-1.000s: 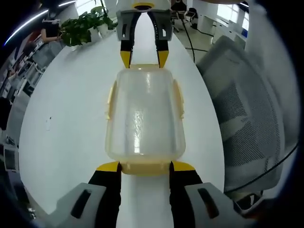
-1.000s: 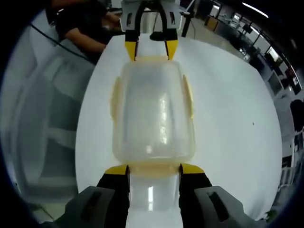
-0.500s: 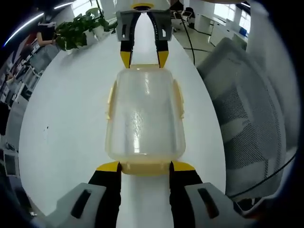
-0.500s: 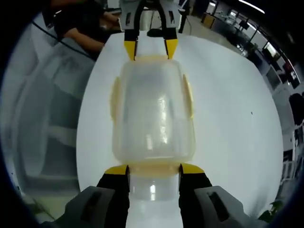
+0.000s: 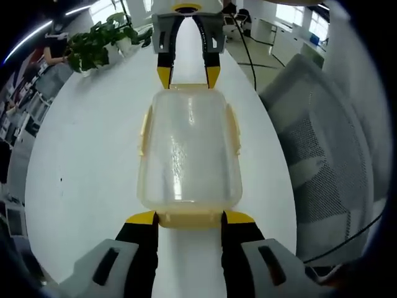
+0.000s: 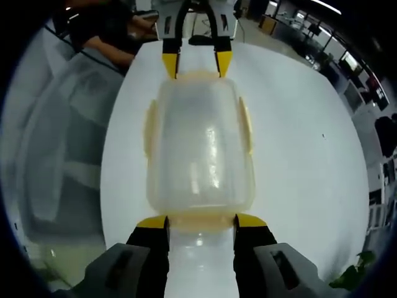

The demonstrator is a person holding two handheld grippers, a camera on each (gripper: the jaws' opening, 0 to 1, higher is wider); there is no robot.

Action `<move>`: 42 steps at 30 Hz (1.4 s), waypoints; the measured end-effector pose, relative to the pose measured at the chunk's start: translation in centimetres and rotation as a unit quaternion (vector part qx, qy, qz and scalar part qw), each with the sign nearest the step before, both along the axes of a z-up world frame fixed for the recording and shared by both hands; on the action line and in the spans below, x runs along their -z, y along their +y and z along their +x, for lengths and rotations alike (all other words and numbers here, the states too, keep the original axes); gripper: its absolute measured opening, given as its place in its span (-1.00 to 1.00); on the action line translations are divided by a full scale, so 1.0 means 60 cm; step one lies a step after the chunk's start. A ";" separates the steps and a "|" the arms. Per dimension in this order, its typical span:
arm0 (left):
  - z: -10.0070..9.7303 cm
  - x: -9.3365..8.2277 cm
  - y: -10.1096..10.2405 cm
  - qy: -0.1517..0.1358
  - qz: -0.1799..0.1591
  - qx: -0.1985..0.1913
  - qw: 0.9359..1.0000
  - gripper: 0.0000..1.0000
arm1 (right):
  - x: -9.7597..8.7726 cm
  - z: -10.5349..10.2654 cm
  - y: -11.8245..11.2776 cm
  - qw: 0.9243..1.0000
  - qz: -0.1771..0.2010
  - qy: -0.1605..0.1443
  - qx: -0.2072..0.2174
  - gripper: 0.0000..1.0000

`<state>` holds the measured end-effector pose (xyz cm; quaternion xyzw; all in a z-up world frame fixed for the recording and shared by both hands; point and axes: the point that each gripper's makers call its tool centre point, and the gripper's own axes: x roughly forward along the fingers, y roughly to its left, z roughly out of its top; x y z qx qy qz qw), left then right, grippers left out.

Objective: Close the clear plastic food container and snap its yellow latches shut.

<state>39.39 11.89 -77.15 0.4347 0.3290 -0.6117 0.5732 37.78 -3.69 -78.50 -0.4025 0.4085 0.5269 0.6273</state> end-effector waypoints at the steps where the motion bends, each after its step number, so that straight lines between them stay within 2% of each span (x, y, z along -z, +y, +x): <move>1: -0.001 0.000 -0.005 0.001 -0.001 0.000 1.000 -0.23 | 0.000 -0.001 -0.003 1.000 0.000 0.000 0.000 -0.23; 16: 0.002 -0.001 -0.053 0.004 -0.003 0.008 1.000 -0.23 | -0.001 -0.002 -0.051 1.000 -0.011 -0.001 0.007 -0.23; 34: 0.005 0.001 -0.091 0.008 -0.010 0.008 1.000 -0.23 | -0.004 -0.005 -0.092 1.000 -0.016 0.002 0.007 -0.23; 42: 0.000 0.012 -0.106 0.013 -0.012 0.006 1.000 -0.23 | 0.008 -0.008 -0.108 1.000 -0.020 0.014 0.008 -0.23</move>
